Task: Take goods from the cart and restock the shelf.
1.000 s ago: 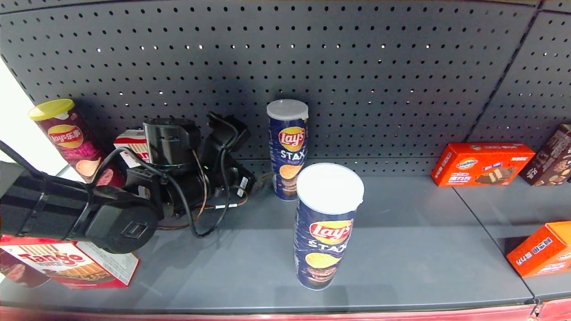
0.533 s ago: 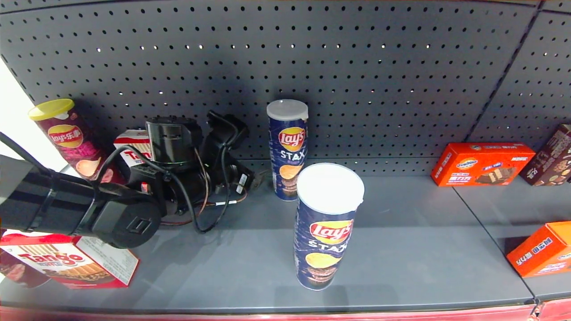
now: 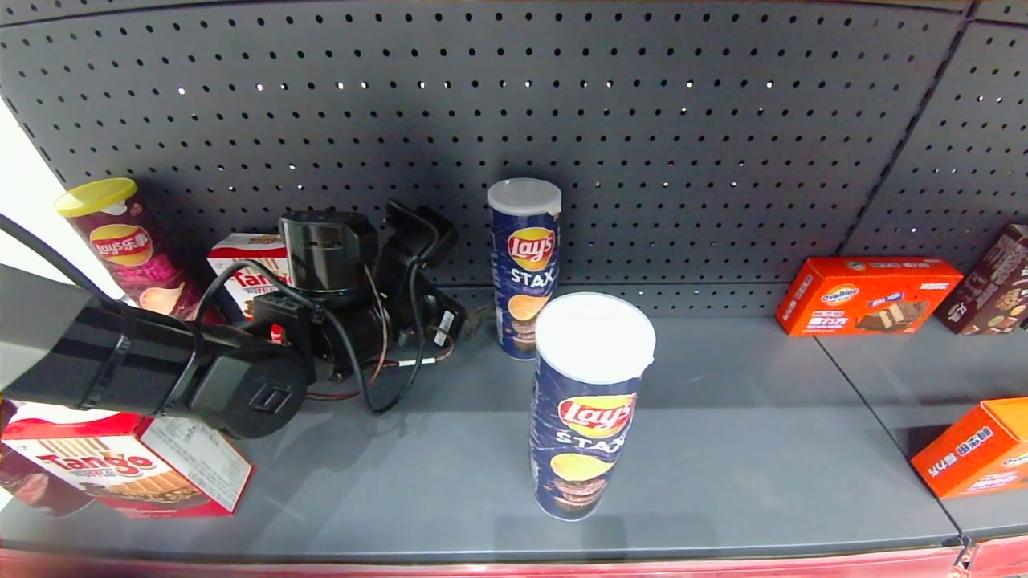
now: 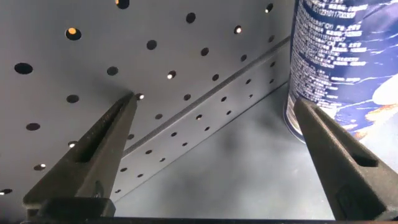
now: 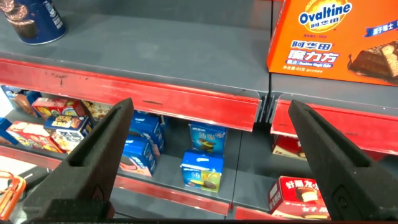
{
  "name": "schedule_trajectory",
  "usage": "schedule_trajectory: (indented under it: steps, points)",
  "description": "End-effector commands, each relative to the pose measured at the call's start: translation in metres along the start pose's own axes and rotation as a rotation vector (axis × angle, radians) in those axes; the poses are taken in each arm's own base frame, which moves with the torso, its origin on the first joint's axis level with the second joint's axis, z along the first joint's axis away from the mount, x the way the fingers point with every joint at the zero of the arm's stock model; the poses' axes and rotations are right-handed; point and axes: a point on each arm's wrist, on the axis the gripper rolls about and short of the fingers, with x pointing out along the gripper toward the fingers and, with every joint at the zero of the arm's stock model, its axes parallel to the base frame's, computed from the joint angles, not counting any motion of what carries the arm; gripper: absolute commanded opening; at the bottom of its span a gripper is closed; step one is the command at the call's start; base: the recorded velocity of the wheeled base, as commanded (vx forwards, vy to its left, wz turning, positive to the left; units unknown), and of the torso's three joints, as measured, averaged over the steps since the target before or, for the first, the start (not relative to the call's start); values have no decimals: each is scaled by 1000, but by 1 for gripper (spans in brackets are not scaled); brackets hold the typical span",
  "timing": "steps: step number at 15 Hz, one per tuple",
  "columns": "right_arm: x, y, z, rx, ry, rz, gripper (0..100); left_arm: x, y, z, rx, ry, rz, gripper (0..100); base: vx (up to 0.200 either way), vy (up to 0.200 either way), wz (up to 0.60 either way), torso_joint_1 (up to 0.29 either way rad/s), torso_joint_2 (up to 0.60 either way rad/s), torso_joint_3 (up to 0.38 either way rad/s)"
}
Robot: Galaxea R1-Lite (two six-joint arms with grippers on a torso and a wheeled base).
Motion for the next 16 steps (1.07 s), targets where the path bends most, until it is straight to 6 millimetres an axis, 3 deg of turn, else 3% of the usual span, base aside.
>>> schedule_trajectory:
  steps: [1,16]
  points:
    - [0,0,0,0,0,0,100,4,-3,-2,1,5,-7,100,0,0,0,0,0,0]
    - [0,0,0,0,0,0,100,0,-8,5,0,-18,-19,100,0,0,0,0,0,0]
